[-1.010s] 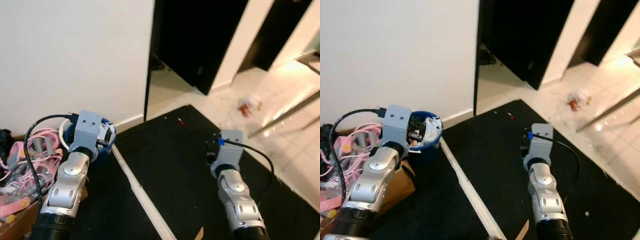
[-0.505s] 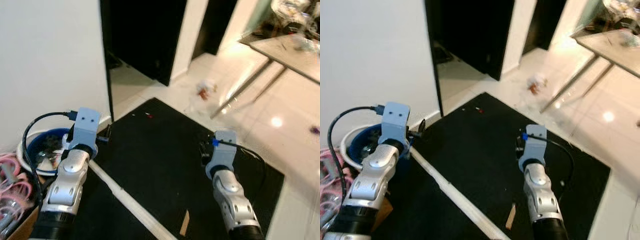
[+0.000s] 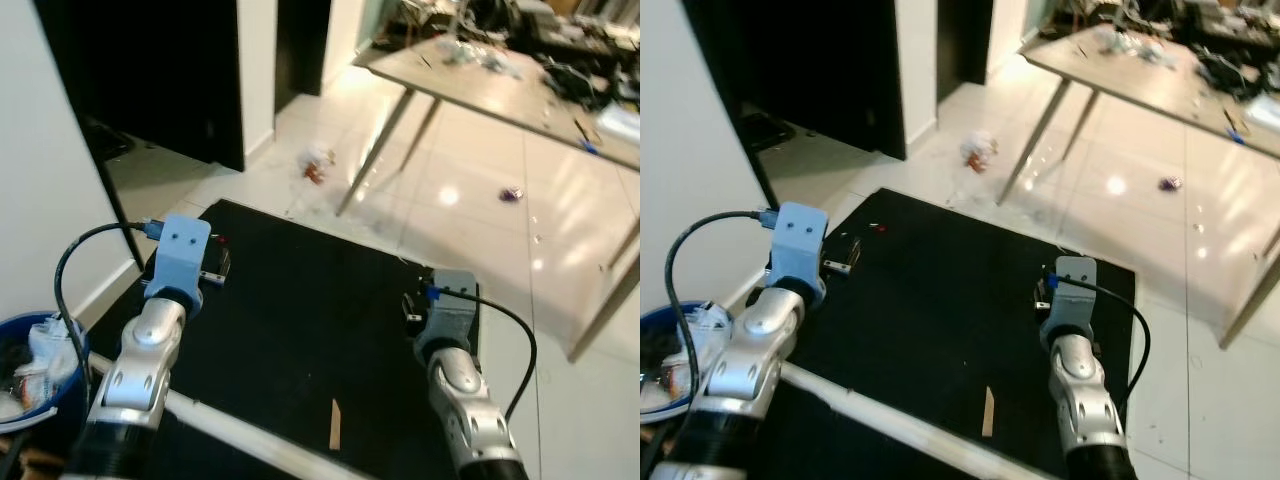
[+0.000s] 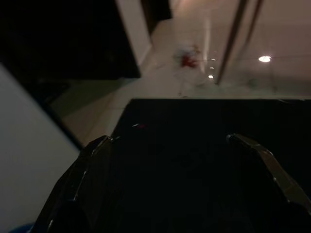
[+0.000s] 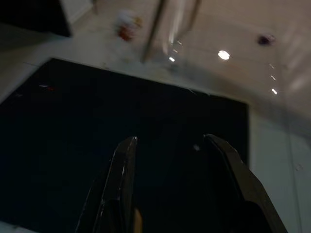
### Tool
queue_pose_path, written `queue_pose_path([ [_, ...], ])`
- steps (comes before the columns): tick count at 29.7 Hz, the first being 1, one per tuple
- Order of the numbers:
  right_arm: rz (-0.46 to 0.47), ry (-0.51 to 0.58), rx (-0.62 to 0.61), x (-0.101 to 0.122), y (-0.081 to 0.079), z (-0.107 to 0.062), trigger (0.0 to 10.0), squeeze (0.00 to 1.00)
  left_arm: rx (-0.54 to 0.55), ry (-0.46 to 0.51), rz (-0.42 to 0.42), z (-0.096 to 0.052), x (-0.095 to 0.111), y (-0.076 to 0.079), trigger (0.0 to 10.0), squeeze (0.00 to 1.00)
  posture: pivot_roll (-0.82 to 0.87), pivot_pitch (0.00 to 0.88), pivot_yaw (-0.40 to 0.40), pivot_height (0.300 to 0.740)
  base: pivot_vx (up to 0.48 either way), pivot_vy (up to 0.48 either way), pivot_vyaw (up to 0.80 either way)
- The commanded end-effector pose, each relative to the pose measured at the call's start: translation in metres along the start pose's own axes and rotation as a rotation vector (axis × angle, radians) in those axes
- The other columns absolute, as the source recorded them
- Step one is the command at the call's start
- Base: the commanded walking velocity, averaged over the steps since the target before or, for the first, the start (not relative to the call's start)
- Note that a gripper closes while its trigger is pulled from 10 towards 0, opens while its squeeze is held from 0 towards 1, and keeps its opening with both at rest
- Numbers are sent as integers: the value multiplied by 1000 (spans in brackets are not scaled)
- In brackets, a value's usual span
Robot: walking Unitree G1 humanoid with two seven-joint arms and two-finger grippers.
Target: Picking trash to rubbish bin
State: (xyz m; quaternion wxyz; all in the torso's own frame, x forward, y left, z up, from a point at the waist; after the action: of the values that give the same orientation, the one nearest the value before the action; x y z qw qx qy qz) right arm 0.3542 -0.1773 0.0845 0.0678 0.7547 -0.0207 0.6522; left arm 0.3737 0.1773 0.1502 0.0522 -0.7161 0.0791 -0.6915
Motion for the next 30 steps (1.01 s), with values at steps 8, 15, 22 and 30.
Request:
queue_pose_path([
  [8, 0, -6, -26, -3, 8, -4, 10000, 0, -27, -5, -7, 0, -1, 5, 10000, 0, -4, 128, -10, 740, 0, 0, -800],
  [15, 2, -6, -32, -3, 9, -4, 10000, 0, -46, -16, -7, 1, -3, 9, 10000, 0, -10, 132, -8, 740, 0, 0, -800],
  [22, 0, -8, -36, -2, 10, -5, 10000, 0, -56, -16, -19, 2, -1, 12, 10000, 0, -12, 135, -6, 740, 0, 0, -800],
  [30, -42, -50, -24, -13, 8, -8, 10000, 0, -97, 1, -72, -1, 2, 17, 10000, 0, -8, 138, -7, 740, 0, 0, -458],
])
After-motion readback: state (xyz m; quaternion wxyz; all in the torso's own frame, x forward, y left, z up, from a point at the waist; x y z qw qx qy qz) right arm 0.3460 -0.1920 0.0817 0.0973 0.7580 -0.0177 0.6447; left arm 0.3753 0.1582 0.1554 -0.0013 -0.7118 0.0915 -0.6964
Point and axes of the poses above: a point about 5 cm out from each wrist's last joint towards the gripper, its own z axis pointing out of the wrist towards the gripper, its own x axis along the axis of the wrist's last joint, y = z × x, the point moved 5 cm from there along z, pointing out of the wrist towards the gripper, and after that the axes turned 4 degrees about -z, right-handed, at the moved point
